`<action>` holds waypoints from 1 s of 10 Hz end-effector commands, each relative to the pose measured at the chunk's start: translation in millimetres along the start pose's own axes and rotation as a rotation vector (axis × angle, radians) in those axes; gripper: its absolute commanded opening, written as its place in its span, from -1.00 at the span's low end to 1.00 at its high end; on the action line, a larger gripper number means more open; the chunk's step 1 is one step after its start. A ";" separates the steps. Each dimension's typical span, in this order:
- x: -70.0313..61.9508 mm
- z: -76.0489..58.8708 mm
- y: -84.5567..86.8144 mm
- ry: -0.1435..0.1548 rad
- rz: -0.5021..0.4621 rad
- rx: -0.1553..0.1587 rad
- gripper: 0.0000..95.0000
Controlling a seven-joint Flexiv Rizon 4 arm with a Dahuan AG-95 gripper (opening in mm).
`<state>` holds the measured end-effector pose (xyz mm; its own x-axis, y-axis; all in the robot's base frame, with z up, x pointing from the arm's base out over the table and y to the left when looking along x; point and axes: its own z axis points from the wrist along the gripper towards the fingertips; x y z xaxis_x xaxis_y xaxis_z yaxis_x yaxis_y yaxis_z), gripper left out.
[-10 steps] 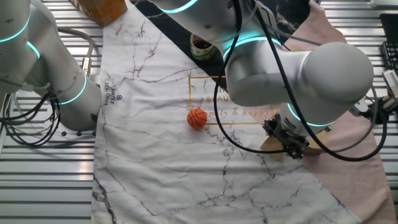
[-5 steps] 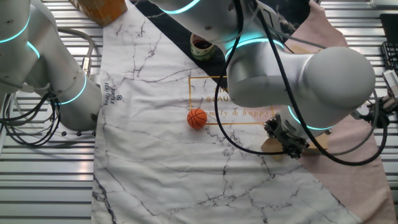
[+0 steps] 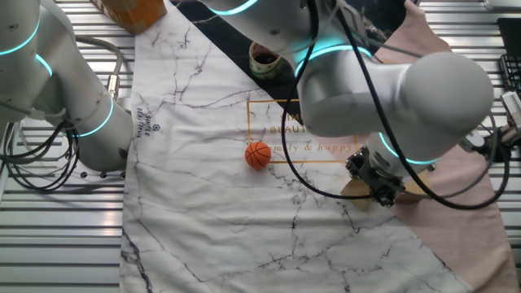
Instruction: Stack the blocks into a pyramid shape
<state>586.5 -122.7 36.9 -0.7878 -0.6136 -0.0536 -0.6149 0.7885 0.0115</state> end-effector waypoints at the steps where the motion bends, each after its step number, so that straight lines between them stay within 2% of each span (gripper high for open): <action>1: -0.8 -5.6 3.3 0.010 0.008 0.017 -1.00; 5: -4.6 -20.0 10.2 0.024 0.021 0.020 -1.00; 10: -18.5 -50.0 18.9 0.031 0.014 0.018 -1.00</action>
<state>588.3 -97.1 91.7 -0.7960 -0.6049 -0.0244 -0.6049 0.7963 -0.0070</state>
